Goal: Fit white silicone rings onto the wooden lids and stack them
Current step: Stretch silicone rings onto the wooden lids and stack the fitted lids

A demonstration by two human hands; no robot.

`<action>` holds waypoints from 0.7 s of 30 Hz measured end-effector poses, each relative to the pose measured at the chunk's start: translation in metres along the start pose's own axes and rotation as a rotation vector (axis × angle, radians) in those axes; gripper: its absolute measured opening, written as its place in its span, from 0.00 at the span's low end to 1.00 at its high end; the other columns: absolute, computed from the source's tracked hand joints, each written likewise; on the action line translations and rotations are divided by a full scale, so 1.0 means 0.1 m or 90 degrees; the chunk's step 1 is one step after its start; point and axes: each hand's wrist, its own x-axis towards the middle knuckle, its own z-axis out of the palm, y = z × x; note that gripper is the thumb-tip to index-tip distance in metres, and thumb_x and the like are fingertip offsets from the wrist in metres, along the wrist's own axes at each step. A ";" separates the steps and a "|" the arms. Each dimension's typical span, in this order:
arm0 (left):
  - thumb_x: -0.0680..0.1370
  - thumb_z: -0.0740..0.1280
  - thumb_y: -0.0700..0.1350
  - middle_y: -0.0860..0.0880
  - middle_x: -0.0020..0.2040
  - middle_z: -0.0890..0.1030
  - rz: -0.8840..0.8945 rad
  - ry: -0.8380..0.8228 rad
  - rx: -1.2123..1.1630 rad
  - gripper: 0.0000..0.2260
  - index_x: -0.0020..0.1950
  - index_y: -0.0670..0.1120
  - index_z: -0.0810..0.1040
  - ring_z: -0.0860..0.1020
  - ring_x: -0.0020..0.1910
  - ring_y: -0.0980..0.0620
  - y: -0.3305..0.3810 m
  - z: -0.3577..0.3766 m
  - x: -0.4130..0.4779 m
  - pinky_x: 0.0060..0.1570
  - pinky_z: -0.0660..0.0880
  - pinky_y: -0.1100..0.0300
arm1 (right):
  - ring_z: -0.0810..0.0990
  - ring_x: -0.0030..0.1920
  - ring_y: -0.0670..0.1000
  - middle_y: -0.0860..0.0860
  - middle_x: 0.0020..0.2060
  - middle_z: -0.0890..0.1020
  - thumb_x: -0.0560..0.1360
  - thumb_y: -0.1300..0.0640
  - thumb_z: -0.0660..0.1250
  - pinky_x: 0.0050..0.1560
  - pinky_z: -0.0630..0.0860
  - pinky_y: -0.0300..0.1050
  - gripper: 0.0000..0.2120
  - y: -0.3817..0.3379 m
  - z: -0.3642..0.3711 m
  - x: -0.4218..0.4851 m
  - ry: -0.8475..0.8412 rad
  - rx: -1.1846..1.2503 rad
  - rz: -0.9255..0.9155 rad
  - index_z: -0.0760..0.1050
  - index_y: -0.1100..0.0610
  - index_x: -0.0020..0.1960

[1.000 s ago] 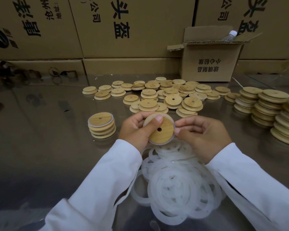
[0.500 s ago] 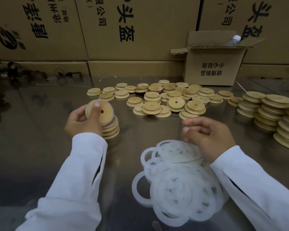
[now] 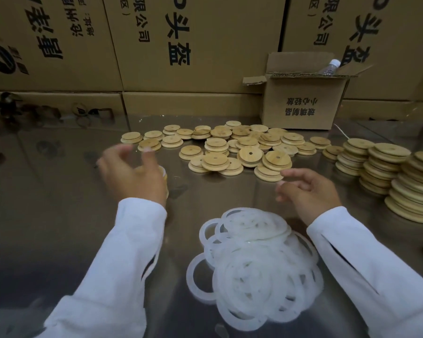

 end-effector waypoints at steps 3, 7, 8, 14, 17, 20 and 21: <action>0.75 0.66 0.38 0.57 0.40 0.76 0.113 -0.325 -0.130 0.07 0.44 0.51 0.73 0.74 0.39 0.66 0.19 0.11 -0.45 0.44 0.70 0.73 | 0.80 0.35 0.49 0.54 0.35 0.81 0.72 0.63 0.67 0.46 0.74 0.45 0.08 -0.01 0.00 0.13 -0.008 -0.010 -0.001 0.76 0.50 0.45; 0.75 0.66 0.39 0.57 0.41 0.76 0.136 -0.699 -0.028 0.09 0.42 0.55 0.74 0.75 0.43 0.62 0.04 0.21 -0.84 0.47 0.71 0.69 | 0.79 0.39 0.49 0.52 0.38 0.81 0.72 0.61 0.67 0.37 0.69 0.38 0.08 0.05 0.04 0.43 0.029 -0.077 0.007 0.78 0.53 0.50; 0.75 0.66 0.40 0.56 0.43 0.75 0.148 -0.713 0.024 0.08 0.42 0.55 0.73 0.75 0.47 0.59 -0.03 0.23 -0.83 0.50 0.70 0.68 | 0.78 0.40 0.48 0.51 0.40 0.80 0.72 0.60 0.67 0.35 0.68 0.38 0.09 0.07 0.06 0.52 0.043 -0.114 0.003 0.77 0.52 0.51; 0.74 0.67 0.45 0.57 0.51 0.71 0.129 -0.709 0.106 0.08 0.44 0.58 0.72 0.73 0.51 0.61 -0.18 0.27 -0.76 0.51 0.68 0.71 | 0.70 0.65 0.57 0.54 0.64 0.73 0.71 0.56 0.70 0.61 0.70 0.48 0.24 0.21 0.16 1.02 0.086 -0.328 -0.032 0.69 0.53 0.66; 0.74 0.67 0.44 0.57 0.49 0.73 0.106 -0.691 0.073 0.10 0.42 0.59 0.72 0.74 0.50 0.61 -0.19 0.30 -0.74 0.52 0.70 0.69 | 0.68 0.66 0.58 0.54 0.66 0.72 0.70 0.51 0.71 0.61 0.69 0.50 0.30 0.28 0.15 1.17 0.071 -0.350 0.017 0.65 0.51 0.69; 0.74 0.67 0.43 0.53 0.49 0.76 0.069 -0.680 0.039 0.09 0.43 0.58 0.74 0.75 0.50 0.59 -0.20 0.33 -0.71 0.52 0.71 0.67 | 0.73 0.61 0.58 0.54 0.61 0.76 0.69 0.48 0.71 0.56 0.71 0.48 0.26 0.35 0.13 1.19 0.076 -0.368 0.011 0.69 0.50 0.65; 0.74 0.67 0.43 0.52 0.49 0.77 0.059 -0.675 0.031 0.08 0.43 0.57 0.75 0.76 0.49 0.58 -0.20 0.33 -0.71 0.51 0.72 0.68 | 0.73 0.61 0.58 0.53 0.60 0.76 0.68 0.47 0.72 0.56 0.71 0.48 0.27 0.36 0.12 1.18 0.091 -0.374 0.002 0.69 0.50 0.64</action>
